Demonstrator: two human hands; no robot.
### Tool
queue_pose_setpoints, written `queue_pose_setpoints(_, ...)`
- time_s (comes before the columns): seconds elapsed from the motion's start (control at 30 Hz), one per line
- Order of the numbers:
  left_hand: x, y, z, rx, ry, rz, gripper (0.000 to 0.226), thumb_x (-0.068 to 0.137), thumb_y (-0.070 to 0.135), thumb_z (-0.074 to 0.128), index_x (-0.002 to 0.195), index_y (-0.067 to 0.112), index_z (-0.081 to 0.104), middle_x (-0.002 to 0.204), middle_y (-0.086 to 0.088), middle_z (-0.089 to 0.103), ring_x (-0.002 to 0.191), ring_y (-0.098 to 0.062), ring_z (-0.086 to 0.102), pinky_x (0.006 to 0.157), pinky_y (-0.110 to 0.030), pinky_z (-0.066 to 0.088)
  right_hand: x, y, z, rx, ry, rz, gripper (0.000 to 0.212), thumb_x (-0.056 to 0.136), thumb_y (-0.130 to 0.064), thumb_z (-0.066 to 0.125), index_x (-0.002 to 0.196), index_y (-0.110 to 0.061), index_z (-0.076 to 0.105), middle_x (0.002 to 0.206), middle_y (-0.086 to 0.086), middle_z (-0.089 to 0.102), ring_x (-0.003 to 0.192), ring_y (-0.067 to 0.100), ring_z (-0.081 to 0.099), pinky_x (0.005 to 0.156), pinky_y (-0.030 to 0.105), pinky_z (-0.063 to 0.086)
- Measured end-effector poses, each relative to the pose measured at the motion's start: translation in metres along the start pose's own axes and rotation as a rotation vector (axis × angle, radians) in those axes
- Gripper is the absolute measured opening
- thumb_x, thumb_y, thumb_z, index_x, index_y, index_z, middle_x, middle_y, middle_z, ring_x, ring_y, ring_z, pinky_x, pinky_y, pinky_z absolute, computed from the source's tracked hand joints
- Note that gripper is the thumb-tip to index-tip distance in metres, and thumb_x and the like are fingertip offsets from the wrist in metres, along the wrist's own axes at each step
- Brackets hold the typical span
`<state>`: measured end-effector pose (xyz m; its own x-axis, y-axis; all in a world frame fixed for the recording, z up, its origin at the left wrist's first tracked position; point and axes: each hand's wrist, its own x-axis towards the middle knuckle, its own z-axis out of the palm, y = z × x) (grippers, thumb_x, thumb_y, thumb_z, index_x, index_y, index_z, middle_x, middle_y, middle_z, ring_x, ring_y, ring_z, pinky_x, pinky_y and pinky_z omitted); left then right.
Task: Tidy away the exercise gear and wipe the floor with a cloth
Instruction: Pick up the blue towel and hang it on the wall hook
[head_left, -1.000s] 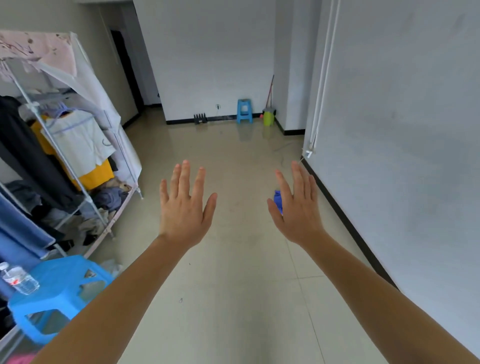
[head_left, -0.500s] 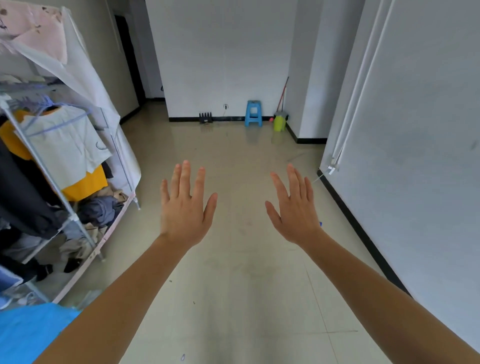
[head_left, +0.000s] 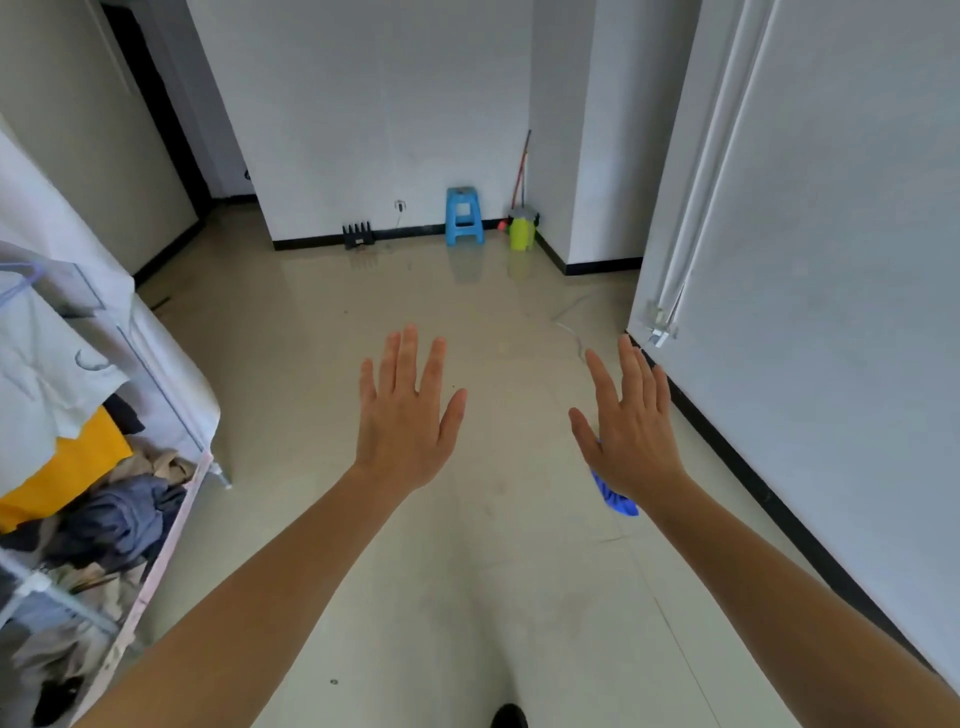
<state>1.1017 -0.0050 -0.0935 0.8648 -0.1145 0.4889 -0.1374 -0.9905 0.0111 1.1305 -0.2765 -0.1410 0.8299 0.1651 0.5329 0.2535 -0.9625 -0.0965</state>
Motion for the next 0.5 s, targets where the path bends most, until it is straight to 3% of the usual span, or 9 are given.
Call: queue_pose_setpoints(0.5, 0.315, -0.085, 0.199, -0.032, -0.091, 0.124, 0.066, 0.101, 0.051, 0.019, 0.155, 0.013, 0.02, 0.162, -0.018, 0.013, 0.15, -0.035, 0.014, 0.116, -0.059, 0.023, 0.288, 0.056, 0.206, -0.075, -0.177, 0.13, 0.071, 0.1, -0.048, 0.045, 0.158, -0.015, 0.023, 0.165, 0.022, 0.012, 0.151, 0.039, 0.018, 0.121, 0.057, 0.021)
